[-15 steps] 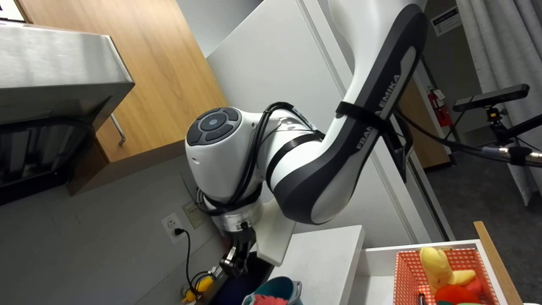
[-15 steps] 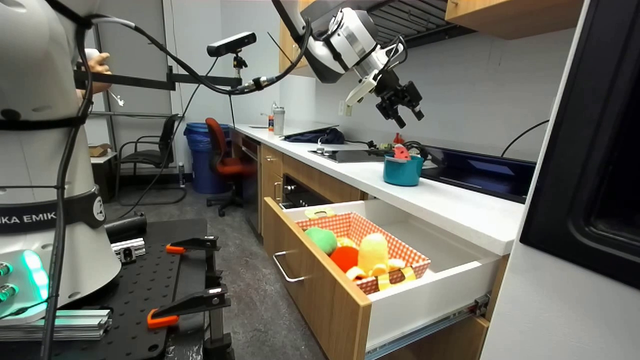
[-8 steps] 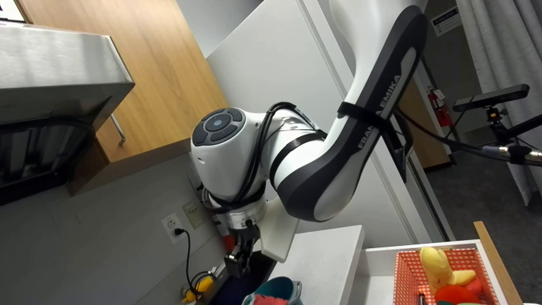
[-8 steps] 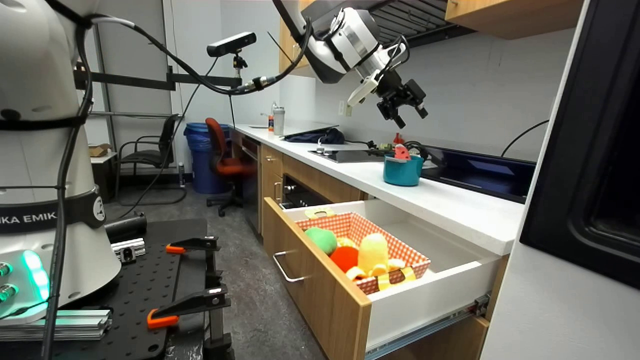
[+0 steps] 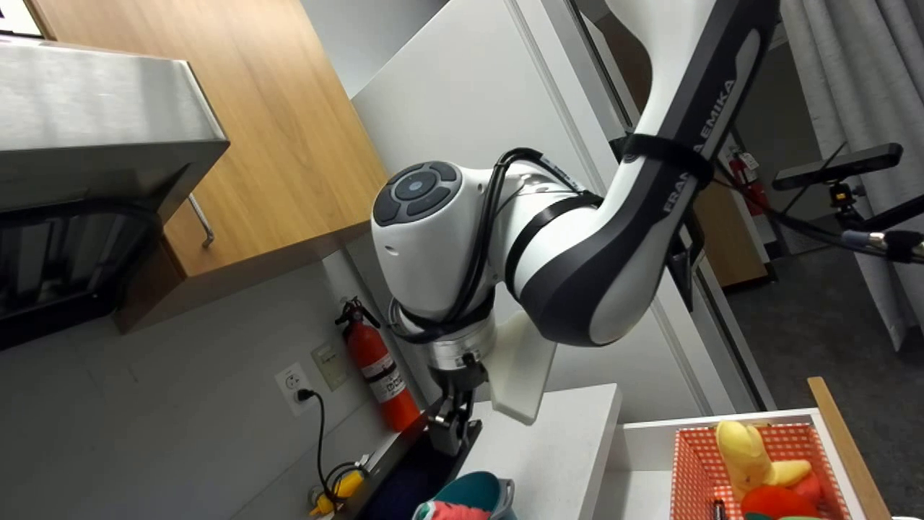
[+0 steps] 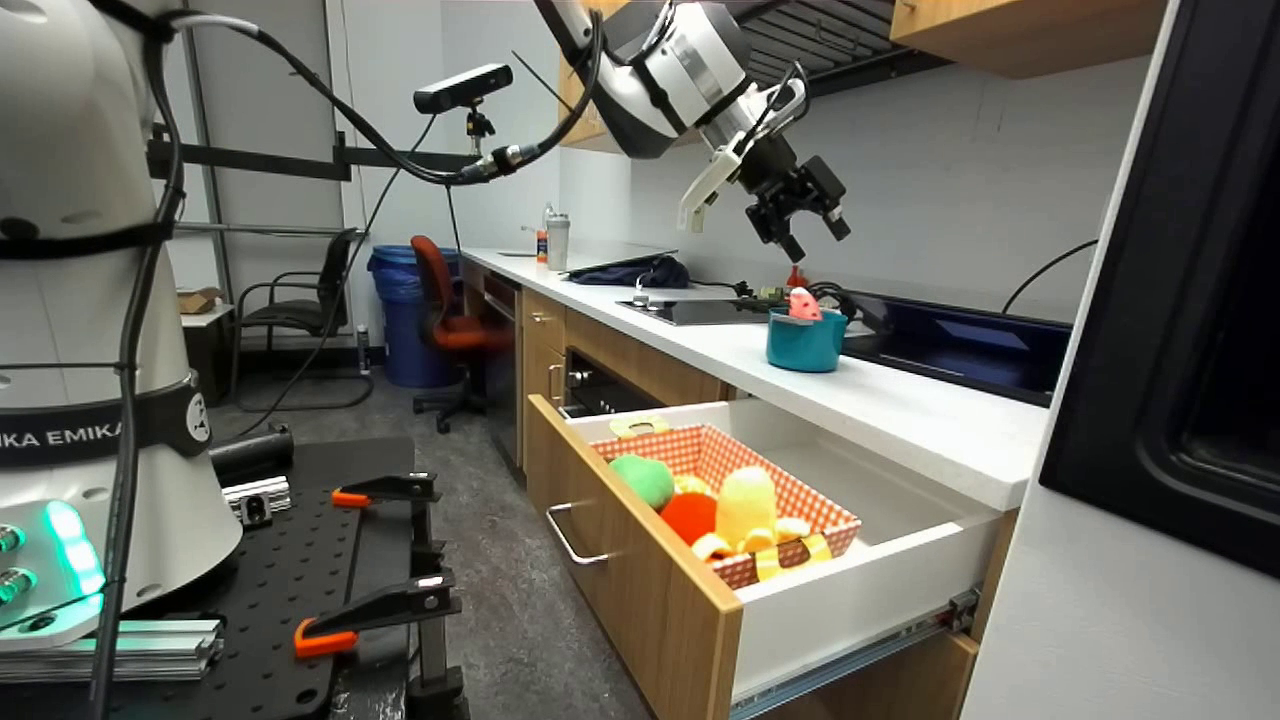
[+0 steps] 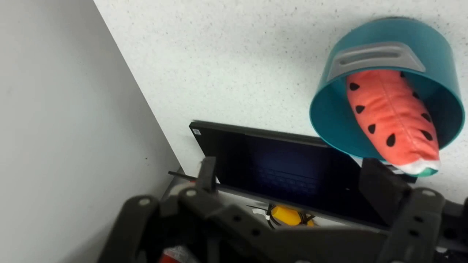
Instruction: Place the watermelon and banana inside the blue pot, close the drawer
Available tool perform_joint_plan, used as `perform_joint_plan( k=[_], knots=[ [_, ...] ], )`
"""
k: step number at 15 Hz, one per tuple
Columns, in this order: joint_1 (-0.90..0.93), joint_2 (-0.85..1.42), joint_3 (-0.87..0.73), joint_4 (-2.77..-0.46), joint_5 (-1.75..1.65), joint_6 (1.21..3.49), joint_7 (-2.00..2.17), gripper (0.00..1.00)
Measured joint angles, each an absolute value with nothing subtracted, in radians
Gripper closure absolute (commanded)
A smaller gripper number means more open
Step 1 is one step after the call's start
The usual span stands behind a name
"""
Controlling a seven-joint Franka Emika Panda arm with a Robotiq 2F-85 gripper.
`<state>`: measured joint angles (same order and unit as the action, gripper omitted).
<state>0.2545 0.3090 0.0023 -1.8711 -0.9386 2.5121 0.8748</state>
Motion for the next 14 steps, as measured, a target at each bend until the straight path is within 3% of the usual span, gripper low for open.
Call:
perform_joint_plan(
  k=[14],
  knots=[
    [0.092,0.051,-0.004,-2.272,-0.82,2.512,0.961,0.0]
  ],
)
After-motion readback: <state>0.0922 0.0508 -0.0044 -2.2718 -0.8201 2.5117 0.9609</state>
